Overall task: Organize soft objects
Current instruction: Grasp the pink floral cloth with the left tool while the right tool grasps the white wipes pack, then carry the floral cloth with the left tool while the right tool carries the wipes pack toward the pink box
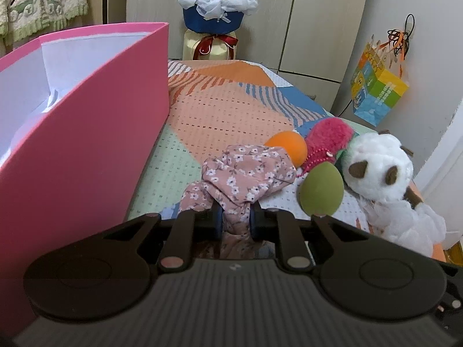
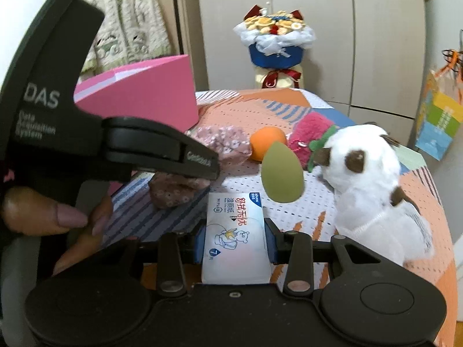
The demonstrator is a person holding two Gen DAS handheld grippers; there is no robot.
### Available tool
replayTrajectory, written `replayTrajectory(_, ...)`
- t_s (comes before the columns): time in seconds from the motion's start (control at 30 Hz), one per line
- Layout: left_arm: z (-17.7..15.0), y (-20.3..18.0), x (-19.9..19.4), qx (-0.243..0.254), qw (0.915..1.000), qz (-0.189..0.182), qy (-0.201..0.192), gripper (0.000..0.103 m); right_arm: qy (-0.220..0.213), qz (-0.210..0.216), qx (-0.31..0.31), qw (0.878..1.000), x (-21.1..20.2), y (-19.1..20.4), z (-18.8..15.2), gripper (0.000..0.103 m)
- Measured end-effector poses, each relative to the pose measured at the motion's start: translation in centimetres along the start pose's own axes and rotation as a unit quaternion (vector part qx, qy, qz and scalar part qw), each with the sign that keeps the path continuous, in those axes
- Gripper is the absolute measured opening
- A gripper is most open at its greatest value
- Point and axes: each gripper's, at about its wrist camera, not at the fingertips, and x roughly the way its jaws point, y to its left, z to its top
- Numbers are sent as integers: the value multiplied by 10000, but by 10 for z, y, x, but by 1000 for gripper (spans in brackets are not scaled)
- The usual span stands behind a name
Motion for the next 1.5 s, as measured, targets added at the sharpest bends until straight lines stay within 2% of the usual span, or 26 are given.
replayTrajectory(0.17, -8, 2, -23, 63, 9998, -60, -152, 16, -35, -158, 144, 9998, -16, 4, -10, 45)
replayTrajectory(0.3, -16, 8, -40, 37, 9997, -205, -122, 16, 5, -222, 319, 9992, -26, 2, -18, 45)
replayTrajectory(0.8, -48, 16, -123, 537, 9940, -923, -223, 16, -71, -536, 145, 9984, -70, 14, -35, 45)
replayTrajectory(1.03, -49, 30, -146, 627, 9880, -1389, 264, 16, 107, -479, -50, 9988, -96, 26, -27, 45)
replayTrajectory(1.23, -43, 52, -174, 750, 9806, -1672, 690, 16, 311, 9, 199, 9993, -120, 33, -13, 45)
replayTrajectory(1.5, -41, 90, -200, 702, 9719, -1906, 1189, 16, 292, 382, -227, 9986, -152, 72, 4, 45)
